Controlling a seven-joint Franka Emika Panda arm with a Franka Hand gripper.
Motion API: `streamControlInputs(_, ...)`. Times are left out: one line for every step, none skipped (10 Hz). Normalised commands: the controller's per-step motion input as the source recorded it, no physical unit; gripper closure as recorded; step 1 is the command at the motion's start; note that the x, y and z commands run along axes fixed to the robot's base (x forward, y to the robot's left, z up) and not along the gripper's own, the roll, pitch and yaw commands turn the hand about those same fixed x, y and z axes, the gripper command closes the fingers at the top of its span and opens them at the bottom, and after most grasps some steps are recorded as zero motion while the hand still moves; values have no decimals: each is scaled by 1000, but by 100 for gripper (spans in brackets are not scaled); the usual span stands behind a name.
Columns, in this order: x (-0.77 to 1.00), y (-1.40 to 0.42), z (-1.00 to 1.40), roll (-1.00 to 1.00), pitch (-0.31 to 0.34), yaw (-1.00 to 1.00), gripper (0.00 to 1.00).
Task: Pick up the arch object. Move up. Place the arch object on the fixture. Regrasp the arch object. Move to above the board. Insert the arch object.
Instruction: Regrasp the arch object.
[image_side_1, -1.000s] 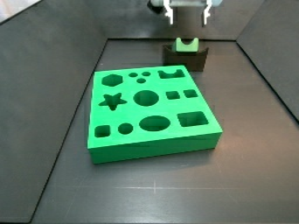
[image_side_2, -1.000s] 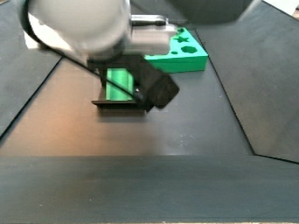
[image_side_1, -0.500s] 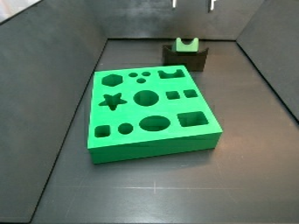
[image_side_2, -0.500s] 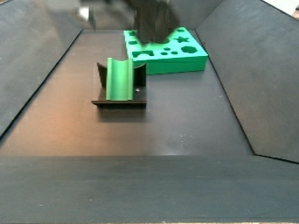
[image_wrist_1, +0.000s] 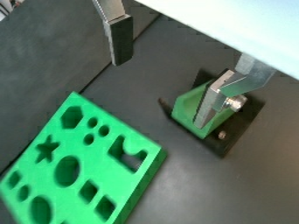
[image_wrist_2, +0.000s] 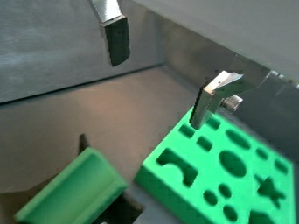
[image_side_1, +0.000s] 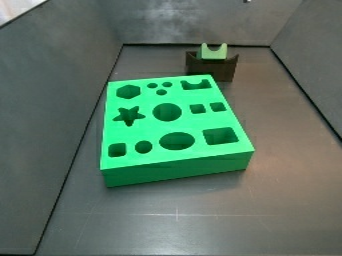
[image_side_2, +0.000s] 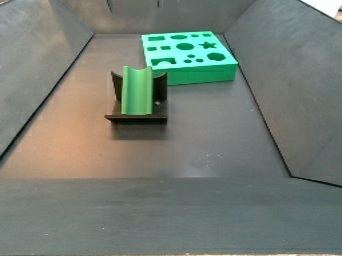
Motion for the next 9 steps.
streamControlInputs(-30, -7, 13, 1000, 29, 19, 0)
streamControlInputs(-34, -14, 11, 1000, 22, 20, 0)
streamControlInputs(-38, -21, 16, 1000, 17, 21, 0)
streamControlInputs(-32, -20, 6, 1000, 11, 22, 0)
streamControlInputs(-25, -20, 3, 1000, 3, 23, 0)
streamControlInputs(-24, -18, 8, 1000, 1, 24, 0)
streamControlInputs(-20, -18, 10, 1000, -4, 26, 0)
streamControlInputs(-24, -15, 7, 1000, -2, 27, 0)
streamControlInputs(-16, -22, 11, 1000, 2, 28, 0)
